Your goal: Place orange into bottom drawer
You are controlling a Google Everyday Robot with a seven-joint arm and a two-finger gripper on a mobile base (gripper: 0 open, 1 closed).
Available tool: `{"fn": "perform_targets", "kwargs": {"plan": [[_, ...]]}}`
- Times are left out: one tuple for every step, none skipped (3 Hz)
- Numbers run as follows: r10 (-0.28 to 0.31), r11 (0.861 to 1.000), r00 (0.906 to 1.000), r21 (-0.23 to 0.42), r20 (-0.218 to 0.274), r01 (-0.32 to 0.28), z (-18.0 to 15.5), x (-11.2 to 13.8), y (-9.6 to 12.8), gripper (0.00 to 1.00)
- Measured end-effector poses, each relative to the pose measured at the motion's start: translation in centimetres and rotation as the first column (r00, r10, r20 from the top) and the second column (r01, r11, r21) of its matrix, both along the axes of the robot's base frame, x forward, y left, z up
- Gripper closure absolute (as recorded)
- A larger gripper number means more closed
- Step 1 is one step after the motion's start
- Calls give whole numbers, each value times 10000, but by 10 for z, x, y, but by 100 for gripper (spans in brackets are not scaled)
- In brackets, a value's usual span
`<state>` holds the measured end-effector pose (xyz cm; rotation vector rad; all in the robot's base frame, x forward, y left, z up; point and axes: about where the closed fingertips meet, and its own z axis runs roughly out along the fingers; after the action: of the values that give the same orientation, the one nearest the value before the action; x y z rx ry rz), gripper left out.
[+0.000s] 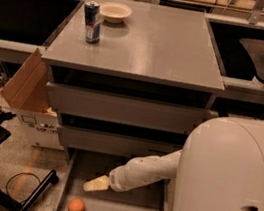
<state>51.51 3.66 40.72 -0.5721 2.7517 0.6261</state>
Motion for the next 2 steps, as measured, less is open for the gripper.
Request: {"fn": "perform_targets", "kwargs": {"plan": [[-647,9946,9962,-778,578,691,45,0,-25,0],[-1130,9783,9845,-1580,1338,1338,100,-17,-93,0]]}}
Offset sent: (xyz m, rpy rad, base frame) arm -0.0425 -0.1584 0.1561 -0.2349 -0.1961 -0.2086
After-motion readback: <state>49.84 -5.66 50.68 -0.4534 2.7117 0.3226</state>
